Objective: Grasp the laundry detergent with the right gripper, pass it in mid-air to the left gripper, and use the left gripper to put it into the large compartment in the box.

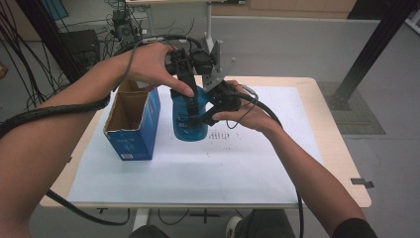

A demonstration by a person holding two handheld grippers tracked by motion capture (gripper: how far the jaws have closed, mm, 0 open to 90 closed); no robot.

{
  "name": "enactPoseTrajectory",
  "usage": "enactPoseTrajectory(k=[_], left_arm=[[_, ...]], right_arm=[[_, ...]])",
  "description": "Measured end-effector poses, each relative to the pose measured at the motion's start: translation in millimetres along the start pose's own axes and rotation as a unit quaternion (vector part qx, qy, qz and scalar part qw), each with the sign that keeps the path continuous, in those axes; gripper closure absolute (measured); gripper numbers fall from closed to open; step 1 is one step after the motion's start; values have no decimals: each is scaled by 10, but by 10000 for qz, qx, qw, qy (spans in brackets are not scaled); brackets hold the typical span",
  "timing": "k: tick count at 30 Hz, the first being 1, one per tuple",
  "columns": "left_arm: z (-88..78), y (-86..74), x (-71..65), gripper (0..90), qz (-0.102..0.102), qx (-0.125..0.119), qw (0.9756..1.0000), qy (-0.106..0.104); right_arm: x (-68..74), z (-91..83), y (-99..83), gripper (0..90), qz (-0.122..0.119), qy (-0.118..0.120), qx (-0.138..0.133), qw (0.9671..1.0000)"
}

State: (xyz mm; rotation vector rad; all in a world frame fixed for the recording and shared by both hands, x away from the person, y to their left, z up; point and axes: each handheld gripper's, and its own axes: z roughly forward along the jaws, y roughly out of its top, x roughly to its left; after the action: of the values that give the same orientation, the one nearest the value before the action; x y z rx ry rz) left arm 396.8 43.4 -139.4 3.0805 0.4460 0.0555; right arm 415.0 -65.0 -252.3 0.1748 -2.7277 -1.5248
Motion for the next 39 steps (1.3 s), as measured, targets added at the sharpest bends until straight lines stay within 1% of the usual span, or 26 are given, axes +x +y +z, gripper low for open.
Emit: enactPoseTrajectory(k=[4,5,8,13,16,19,24,27,31,39], left_arm=[[18,3,-6,139,25,42,10000,-31],[24,7,-8,139,35,71,10000,-7],[29,10,-6,160,51,80,10000,-27],[34,11,-7,232,57,82,9999,-59],[32,14,-7,245,39,58,10000,-64],[37,14,-8,283,28,73,10000,-57],[46,-1,-10,343,54,59,9999,-77],[51,-4,-10,346,52,71,9999,-90],[64,-4,-12,350,84,103,9999,-80],[101,-3,-12,352,71,171,9998,-97]], right_arm=[[16,-3,4,433,35,48,-4,10000],[16,-3,4,433,35,48,-4,10000],[18,-6,4,433,8,43,3,10000],[24,-16,3,433,-11,64,-4,10000],[30,-25,6,433,-14,48,2,10000],[30,-25,6,433,-56,19,13,10000],[32,-15,3,432,-51,11,26,10000],[31,-10,3,432,-85,4,50,10000],[39,4,-9,431,-70,8,61,10000],[37,21,-27,430,-87,10,101,9999]])
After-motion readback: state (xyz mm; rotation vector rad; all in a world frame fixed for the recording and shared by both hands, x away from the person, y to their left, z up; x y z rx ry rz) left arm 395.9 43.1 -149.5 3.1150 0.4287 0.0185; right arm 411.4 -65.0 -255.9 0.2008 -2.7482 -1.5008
